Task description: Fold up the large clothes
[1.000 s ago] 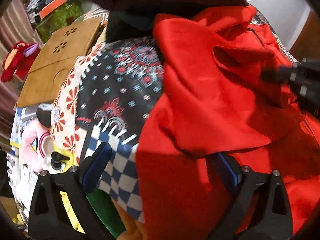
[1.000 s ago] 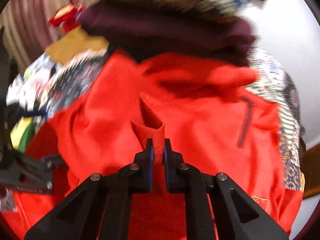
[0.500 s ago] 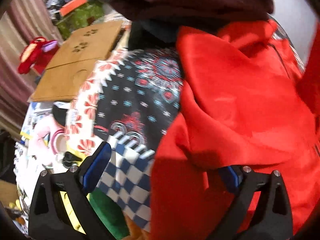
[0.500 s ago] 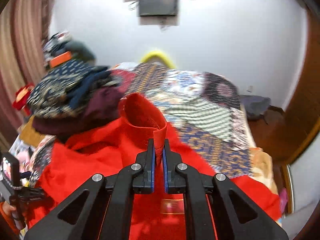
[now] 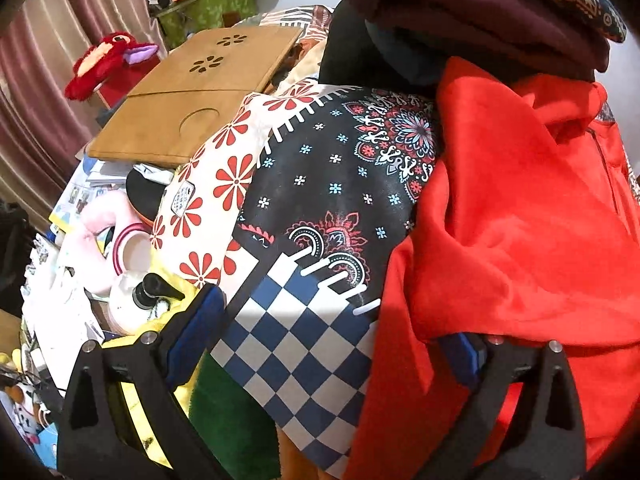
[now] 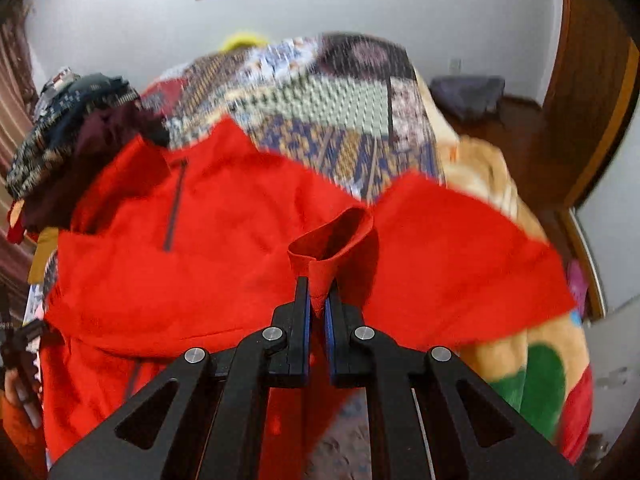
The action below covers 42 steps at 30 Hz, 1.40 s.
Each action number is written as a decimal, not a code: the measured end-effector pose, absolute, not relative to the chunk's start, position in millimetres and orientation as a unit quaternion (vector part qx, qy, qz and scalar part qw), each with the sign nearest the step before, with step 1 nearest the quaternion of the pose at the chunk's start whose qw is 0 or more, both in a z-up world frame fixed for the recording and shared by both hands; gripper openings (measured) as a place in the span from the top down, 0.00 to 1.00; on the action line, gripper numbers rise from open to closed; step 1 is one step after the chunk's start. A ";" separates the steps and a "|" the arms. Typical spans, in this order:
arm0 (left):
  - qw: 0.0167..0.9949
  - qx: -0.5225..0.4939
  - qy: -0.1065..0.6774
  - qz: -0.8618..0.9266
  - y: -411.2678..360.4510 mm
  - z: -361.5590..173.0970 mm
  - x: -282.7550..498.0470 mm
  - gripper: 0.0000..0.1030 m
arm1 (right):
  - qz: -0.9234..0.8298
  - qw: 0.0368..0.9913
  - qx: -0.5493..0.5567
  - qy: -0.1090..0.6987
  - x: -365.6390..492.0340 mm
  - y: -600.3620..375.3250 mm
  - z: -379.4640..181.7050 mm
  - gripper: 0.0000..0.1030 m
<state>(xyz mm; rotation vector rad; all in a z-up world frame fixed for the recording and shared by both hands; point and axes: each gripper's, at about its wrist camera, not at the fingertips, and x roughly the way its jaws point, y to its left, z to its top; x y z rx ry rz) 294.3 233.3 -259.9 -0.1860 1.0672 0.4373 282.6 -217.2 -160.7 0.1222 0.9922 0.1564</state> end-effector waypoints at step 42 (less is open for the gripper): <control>0.896 -0.032 0.442 0.018 57.6 -148.7 338.6 0.03 | -0.083 0.835 0.318 0.441 250.6 -418.4 -181.2 0.45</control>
